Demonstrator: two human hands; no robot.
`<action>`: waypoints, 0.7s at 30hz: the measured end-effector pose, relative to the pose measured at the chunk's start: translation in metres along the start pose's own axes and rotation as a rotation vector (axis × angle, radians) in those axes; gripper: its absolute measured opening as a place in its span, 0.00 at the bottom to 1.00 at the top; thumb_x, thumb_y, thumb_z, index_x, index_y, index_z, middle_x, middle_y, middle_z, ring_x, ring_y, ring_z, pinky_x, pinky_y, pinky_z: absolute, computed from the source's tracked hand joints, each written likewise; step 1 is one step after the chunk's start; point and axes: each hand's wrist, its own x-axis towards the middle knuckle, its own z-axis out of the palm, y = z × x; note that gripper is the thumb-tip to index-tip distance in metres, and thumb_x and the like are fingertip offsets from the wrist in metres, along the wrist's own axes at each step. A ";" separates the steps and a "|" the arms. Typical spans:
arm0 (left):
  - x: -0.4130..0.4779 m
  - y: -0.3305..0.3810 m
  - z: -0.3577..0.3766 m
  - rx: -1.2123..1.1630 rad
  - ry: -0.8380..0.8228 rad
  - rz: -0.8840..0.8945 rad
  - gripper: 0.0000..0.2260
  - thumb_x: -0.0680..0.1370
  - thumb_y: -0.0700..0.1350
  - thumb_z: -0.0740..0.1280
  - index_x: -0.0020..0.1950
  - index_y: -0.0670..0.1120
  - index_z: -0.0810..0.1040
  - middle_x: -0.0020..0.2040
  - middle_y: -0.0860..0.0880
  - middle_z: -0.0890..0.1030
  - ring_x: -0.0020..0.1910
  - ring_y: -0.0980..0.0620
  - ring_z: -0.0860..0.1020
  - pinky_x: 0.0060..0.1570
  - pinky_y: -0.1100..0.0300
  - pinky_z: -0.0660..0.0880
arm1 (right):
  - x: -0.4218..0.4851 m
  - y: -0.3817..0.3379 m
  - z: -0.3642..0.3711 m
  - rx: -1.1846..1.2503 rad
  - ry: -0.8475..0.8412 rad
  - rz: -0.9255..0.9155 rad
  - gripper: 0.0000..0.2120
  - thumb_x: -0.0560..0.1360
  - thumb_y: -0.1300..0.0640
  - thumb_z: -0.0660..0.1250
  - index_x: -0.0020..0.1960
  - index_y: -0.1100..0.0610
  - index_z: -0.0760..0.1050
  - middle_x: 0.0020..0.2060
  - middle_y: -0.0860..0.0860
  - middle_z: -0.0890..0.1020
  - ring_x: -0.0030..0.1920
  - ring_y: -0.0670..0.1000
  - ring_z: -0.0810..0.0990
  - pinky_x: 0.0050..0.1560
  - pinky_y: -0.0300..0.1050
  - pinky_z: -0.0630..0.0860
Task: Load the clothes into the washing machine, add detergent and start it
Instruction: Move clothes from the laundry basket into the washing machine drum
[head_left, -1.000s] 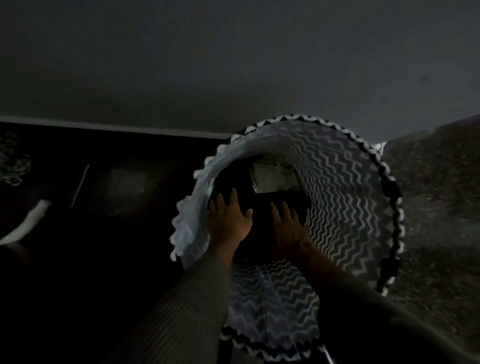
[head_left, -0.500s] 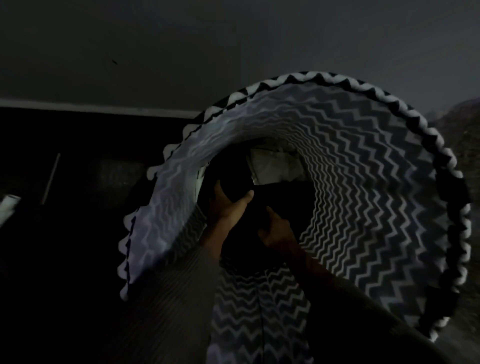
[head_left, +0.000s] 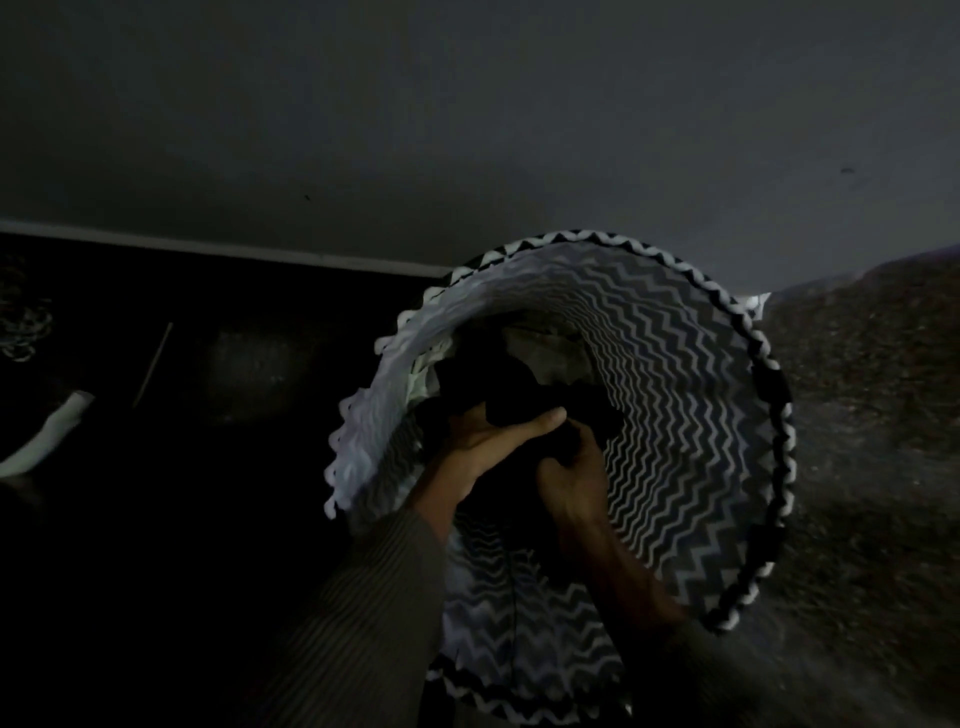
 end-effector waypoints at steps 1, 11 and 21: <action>-0.007 0.002 0.002 0.001 0.004 0.009 0.30 0.64 0.62 0.78 0.61 0.51 0.77 0.60 0.56 0.78 0.59 0.53 0.76 0.59 0.54 0.74 | -0.007 -0.005 -0.001 0.042 0.024 -0.009 0.25 0.69 0.44 0.63 0.65 0.47 0.70 0.57 0.51 0.80 0.58 0.53 0.80 0.62 0.57 0.76; -0.074 0.000 0.000 -0.147 0.237 0.095 0.44 0.56 0.52 0.84 0.69 0.48 0.72 0.61 0.49 0.79 0.59 0.49 0.78 0.59 0.52 0.77 | -0.085 -0.041 -0.033 0.222 -0.283 -0.056 0.28 0.76 0.75 0.60 0.67 0.48 0.66 0.55 0.48 0.79 0.53 0.45 0.80 0.42 0.34 0.79; -0.163 -0.012 0.010 -0.598 0.411 0.199 0.28 0.63 0.45 0.81 0.61 0.50 0.77 0.56 0.51 0.82 0.53 0.50 0.80 0.50 0.55 0.79 | -0.155 -0.062 -0.072 0.078 0.098 -0.399 0.16 0.75 0.70 0.66 0.55 0.51 0.81 0.52 0.44 0.84 0.55 0.42 0.81 0.56 0.37 0.78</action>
